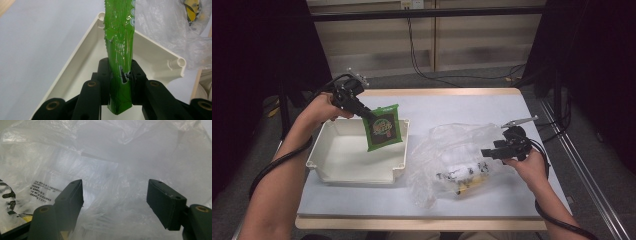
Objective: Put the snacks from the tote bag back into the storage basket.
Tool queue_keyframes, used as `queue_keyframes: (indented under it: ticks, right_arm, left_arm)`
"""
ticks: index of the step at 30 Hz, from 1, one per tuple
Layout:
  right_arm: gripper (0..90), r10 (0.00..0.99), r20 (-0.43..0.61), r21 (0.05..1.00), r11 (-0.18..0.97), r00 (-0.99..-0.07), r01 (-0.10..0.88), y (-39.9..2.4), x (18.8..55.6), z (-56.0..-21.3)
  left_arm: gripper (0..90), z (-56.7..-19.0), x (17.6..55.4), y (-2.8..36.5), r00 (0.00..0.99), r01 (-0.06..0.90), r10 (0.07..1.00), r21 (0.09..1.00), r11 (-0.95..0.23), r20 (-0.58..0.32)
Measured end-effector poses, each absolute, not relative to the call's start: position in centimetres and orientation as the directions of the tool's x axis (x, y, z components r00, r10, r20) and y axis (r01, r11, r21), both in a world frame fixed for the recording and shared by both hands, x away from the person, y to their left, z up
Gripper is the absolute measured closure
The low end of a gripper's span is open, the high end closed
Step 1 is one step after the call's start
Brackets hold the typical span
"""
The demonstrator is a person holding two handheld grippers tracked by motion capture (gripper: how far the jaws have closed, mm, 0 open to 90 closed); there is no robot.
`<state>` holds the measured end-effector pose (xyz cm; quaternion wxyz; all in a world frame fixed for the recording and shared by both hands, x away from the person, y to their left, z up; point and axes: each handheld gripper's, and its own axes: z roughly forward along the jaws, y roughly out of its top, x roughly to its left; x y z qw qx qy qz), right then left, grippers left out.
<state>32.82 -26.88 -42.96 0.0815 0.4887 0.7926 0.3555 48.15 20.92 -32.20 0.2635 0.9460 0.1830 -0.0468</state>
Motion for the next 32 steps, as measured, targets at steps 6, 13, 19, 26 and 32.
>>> queue_keyframes:
  ticks: [6, 13, 19, 26, 32]
  right_arm:
    - [29.3, 0.829, 0.216, 0.627, 0.287, -0.515, 0.724, -26.5, 33.0, -43.5]
    - [29.2, 0.827, 0.212, 0.615, 0.301, -0.520, 0.729, -26.2, 33.3, -43.8]
    - [29.0, 0.822, 0.211, 0.628, 0.301, -0.529, 0.718, -26.0, 33.1, -43.6]
    - [27.3, 0.822, 0.204, 0.643, 0.297, -0.531, 0.706, -26.2, 32.6, -42.8]
    - [26.1, 0.823, 0.190, 0.664, 0.294, -0.535, 0.687, -26.2, 32.1, -41.7]
  left_arm:
    - [75.1, -34.6, 49.3, 20.2, 0.957, 0.290, 0.265, 0.478, -0.829, -0.120]
    - [64.8, -35.3, 50.0, 20.1, 0.962, 0.251, 0.269, 0.507, -0.825, -0.039]
    - [22.3, -34.4, 50.2, 21.3, 0.912, 0.321, 0.407, 0.518, -0.793, 0.057]
    - [14.8, -33.4, 48.8, 22.8, 0.871, 0.393, 0.490, 0.564, -0.726, 0.024]
    - [10.7, -32.9, 47.3, 23.2, 0.868, 0.406, 0.496, 0.559, -0.723, 0.012]
